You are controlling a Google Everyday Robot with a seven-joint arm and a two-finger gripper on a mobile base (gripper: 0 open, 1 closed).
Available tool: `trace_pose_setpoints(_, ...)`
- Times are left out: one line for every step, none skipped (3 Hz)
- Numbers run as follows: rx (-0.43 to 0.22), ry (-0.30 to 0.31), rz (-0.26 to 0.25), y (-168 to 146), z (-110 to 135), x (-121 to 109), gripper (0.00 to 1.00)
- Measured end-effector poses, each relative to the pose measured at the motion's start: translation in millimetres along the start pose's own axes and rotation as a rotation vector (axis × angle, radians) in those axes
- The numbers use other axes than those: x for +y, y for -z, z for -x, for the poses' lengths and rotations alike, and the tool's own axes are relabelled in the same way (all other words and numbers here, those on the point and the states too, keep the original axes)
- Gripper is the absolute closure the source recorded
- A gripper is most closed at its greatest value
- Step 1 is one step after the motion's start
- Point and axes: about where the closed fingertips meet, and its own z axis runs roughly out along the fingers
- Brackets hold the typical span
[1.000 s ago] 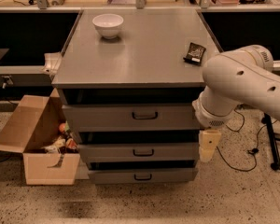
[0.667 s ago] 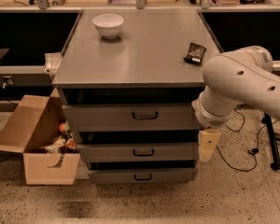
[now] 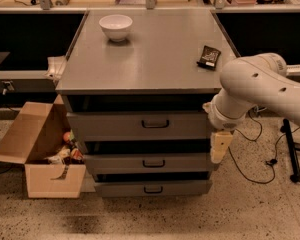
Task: Open top drawer
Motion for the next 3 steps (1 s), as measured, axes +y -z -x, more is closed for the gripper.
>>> trace_pose_setpoints(-0.032,0.02,0.005,-36.6,-4.4,-30.6,0.0)
trace_pose_setpoints(-0.073,0.012,0.042,-73.7,-7.1,-51.0,0.0)
trace_pose_setpoints(-0.093,0.017,0.057,-82.9,-2.8,-54.0,0.17)
